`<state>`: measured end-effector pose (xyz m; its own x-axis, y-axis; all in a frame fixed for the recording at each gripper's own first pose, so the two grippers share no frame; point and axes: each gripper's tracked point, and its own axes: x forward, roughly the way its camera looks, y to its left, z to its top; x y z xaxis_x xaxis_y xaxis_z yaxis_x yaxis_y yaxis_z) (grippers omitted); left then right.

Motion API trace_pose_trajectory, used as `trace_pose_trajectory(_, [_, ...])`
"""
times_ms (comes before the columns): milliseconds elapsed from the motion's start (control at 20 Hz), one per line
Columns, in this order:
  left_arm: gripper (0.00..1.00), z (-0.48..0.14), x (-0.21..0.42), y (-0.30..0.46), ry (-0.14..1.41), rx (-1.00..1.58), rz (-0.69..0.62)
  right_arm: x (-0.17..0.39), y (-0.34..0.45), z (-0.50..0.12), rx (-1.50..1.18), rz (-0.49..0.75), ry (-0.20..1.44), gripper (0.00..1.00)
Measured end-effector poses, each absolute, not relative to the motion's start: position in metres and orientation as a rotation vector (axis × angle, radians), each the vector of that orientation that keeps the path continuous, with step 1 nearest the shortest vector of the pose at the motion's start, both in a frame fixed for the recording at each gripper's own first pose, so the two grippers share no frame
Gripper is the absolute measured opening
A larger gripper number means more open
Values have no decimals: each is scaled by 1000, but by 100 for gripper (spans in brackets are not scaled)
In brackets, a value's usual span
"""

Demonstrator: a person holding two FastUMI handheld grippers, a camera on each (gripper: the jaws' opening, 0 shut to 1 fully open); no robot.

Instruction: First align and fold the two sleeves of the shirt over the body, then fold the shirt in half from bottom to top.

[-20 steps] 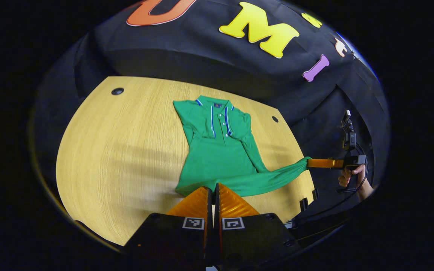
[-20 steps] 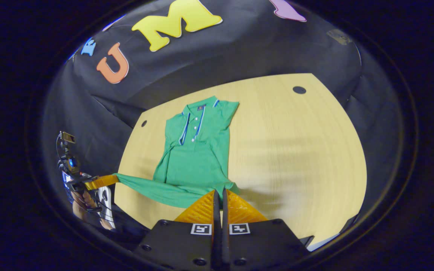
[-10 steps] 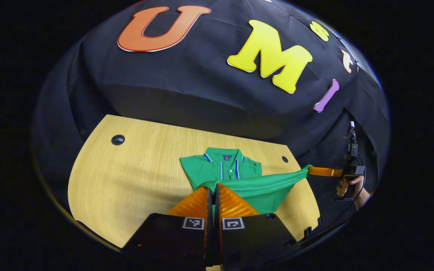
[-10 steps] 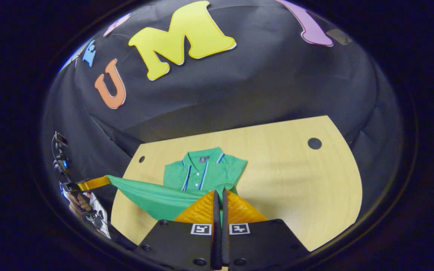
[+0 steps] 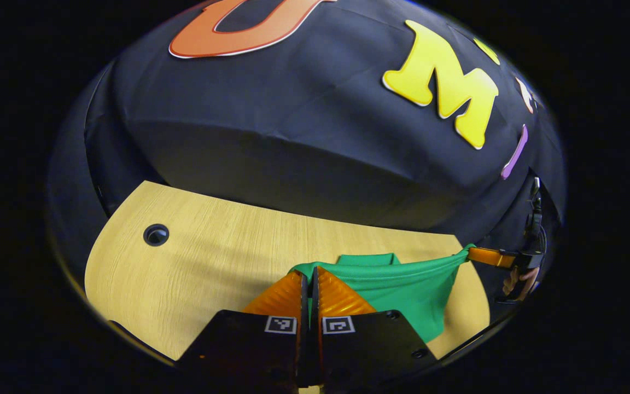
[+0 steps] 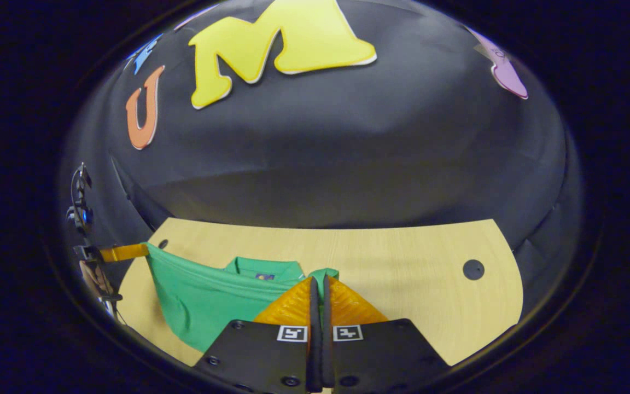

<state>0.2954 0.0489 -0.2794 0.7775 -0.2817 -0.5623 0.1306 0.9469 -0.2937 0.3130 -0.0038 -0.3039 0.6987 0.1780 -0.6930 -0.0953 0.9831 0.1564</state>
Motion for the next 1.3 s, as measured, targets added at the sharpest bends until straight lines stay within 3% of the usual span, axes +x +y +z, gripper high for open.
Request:
trace_pose_trajectory(300, [4,-370,325,39,770,-221,-196,337,-11,-390,51,102,858,2])
trace_pose_trajectory(550, [12,-365,327,32,769,-158,-189,339,-11,-394,16,101,856,2])
trace_pose_trajectory(600, [14,-356,329,30,749,-151,-193,338,-7,-390,16,112,849,14])
trace_pose_trajectory(750, [91,-318,324,34,689,-143,-161,333,-4,-354,15,85,774,50])
trace_pose_trajectory(850, [92,-285,314,37,644,-148,-137,321,-8,-327,1,58,717,81])
trace_pose_trajectory(900, [92,-268,308,40,611,-141,-120,314,-10,-306,-19,49,684,76])
trace_pose_trajectory(1100, [92,-159,266,41,446,-169,-87,278,-9,-201,-77,31,459,82])
trace_pose_trajectory(1150, [91,-129,252,40,392,-169,-80,265,-6,-175,-74,34,414,95])
trace_pose_trajectory(1200, [92,-104,239,39,341,-161,-75,253,-4,-148,-70,34,370,83])
trace_pose_trajectory(1250, [93,-80,224,38,299,-153,-71,239,-3,-120,-77,37,327,89])
trace_pose_trajectory(1300, [94,-59,206,37,271,-142,-66,223,0,-95,-84,39,289,89])
